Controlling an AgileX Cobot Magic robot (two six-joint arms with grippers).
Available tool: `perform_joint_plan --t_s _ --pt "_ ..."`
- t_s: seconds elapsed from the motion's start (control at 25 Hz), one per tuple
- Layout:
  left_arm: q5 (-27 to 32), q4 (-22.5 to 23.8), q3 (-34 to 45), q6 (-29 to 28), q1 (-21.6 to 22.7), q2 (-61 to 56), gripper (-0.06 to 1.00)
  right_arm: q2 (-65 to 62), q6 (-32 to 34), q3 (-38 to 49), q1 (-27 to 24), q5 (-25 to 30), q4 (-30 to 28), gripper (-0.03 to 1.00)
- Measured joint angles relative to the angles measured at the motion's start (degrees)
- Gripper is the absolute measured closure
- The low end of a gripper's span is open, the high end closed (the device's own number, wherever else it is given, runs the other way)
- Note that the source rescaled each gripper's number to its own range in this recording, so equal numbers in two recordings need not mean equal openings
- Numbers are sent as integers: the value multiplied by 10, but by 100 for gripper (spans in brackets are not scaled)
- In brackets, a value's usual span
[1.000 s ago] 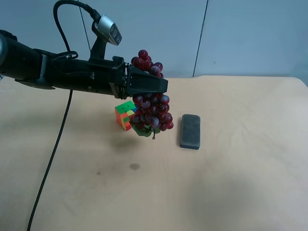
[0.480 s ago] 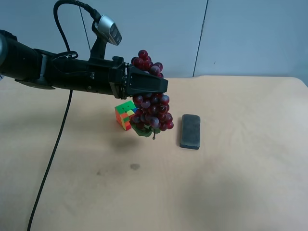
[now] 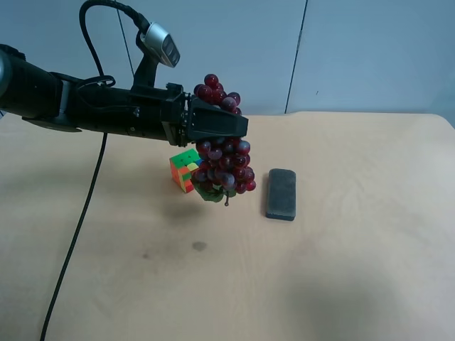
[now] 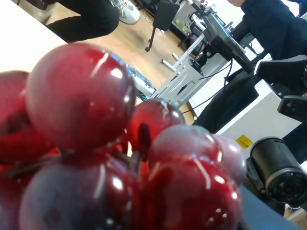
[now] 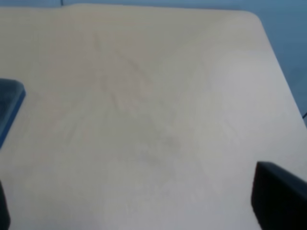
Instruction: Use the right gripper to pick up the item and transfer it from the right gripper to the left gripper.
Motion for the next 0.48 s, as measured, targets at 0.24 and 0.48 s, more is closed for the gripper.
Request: perform_joint_plan --t_s 0.24,0.48 --pt "0 0 0 -2 0 0 94 0 16 1 -1 0 32 -2" --pt "0 1 0 -18 0 0 94 0 22 1 -1 0 58 -2"
